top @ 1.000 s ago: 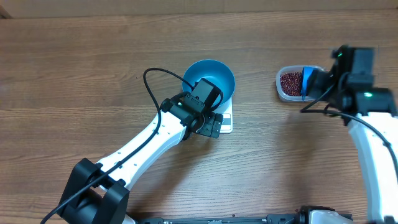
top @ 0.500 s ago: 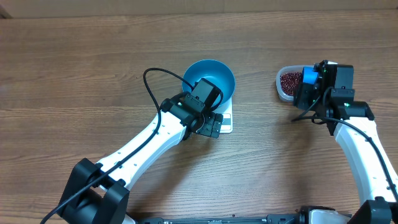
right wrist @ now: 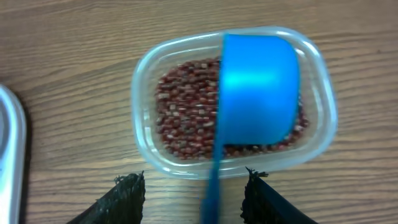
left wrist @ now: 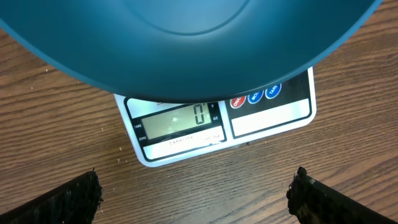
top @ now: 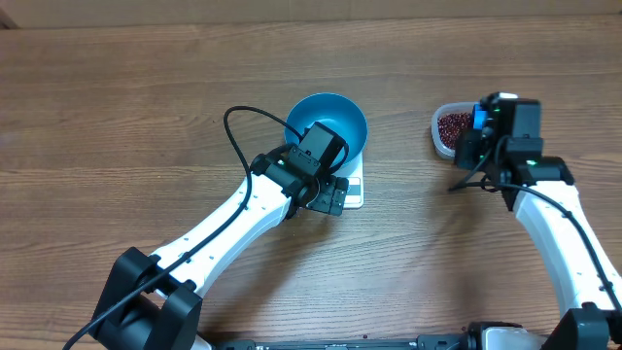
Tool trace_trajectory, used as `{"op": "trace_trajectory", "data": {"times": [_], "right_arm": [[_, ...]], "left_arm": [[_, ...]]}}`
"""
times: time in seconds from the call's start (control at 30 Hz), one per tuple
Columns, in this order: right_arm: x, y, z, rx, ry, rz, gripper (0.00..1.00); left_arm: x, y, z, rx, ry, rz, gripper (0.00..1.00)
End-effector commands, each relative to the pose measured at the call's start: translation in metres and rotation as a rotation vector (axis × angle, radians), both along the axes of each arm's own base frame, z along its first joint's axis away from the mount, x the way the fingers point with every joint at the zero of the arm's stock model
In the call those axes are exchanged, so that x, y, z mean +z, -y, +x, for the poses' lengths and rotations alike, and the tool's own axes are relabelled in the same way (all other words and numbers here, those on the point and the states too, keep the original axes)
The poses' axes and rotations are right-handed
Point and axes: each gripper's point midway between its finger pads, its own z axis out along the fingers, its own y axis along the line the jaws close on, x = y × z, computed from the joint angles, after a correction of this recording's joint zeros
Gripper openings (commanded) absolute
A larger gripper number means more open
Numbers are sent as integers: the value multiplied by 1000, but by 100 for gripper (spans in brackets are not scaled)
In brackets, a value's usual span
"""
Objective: Scoop item into bowl and weigh 150g on scale
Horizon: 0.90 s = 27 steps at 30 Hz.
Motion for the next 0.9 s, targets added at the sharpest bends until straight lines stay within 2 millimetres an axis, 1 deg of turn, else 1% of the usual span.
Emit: {"op": "trace_trajectory", "data": {"times": [0.0, 0.17, 0.27, 0.33, 0.43, 0.53, 0.6, 0.63, 0.7, 0.77, 0.87], "right_arm": [[5, -4, 0, -36, 12, -101, 52], [1, 15, -7, -157, -9, -142, 49], [-3, 23, -6, -184, -15, -139, 49], [-8, 24, -3, -182, -22, -142, 49], [-24, 21, -1, -151, -63, -147, 45], [-40, 17, -2, -126, -111, -150, 40], [-46, 17, -2, -122, -128, -156, 33], [-47, 18, -2, -120, -129, -161, 29], [-44, 21, 1, -130, -114, -180, 26], [-41, 24, 5, -133, -96, -200, 26], [-37, 23, 10, -132, -72, -196, 31]], "left_arm": [[-3, -4, 1, 12, 0, 14, 100], [-3, -4, 1, 12, 0, 14, 100], [-3, -4, 1, 12, 0, 14, 100], [-3, -4, 1, 12, 0, 14, 99], [-3, -4, 1, 12, 0, 14, 100], [-3, -4, 1, 12, 0, 14, 100], [-3, -4, 1, 12, 0, 14, 100], [-3, -4, 1, 12, 0, 14, 100], [-3, -4, 1, 12, 0, 14, 100], [-3, -4, 1, 12, 0, 14, 100], [-3, -4, 1, 12, 0, 14, 100]]}}
